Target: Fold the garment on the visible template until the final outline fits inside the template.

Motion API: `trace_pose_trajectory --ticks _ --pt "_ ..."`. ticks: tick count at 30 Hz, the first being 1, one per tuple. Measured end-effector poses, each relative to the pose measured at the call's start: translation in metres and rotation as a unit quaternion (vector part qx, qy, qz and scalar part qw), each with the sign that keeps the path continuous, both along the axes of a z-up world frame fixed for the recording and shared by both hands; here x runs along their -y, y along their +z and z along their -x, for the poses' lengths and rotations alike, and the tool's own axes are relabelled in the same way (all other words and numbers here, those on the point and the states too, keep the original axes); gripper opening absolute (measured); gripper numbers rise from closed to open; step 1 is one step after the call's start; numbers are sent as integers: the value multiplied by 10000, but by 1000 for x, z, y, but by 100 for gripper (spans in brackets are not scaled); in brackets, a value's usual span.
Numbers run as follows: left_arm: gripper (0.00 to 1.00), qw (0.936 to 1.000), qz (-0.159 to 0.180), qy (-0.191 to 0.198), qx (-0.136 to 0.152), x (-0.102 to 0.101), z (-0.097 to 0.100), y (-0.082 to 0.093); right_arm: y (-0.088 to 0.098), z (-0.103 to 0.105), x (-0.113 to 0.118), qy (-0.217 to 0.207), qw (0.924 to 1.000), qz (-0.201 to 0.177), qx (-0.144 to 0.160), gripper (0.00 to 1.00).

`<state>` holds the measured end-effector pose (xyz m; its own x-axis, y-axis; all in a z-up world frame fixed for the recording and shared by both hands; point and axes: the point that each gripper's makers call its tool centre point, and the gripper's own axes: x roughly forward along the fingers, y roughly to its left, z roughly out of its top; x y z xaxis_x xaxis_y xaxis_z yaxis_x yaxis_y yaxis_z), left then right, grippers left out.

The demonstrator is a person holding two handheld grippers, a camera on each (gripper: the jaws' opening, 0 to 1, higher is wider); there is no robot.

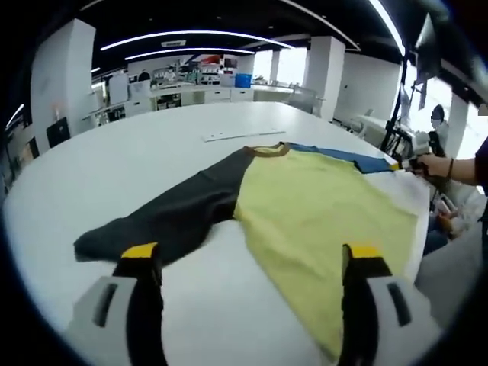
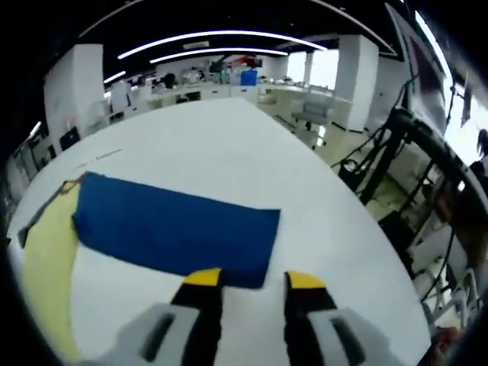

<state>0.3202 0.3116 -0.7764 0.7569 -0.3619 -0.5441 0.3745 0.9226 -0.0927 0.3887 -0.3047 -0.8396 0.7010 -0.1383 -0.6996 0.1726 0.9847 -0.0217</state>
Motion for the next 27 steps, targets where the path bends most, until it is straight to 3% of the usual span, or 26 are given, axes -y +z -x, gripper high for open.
trace_pose_trajectory --ticks 5,8,9,17,27 --pt "94 10000 1 -14 4 1 3 0 -5 -2 4 -236 9993 -298 -19 19" --pt "94 10000 -41 -49 -4 0 4 0 -9 -6 12 -343 9988 -338 -123 10" --pt "94 10000 -42 -65 -2 1 5 0 -6 -3 6 -333 9988 -341 -130 8" --pt "94 9996 -134 -244 -6 4 11 1 -7 -6 5 -322 9989 -263 -206 1" --pt "99 9996 -75 -273 -44 5 16 2 -6 -13 6 -302 9978 -464 -373 0"
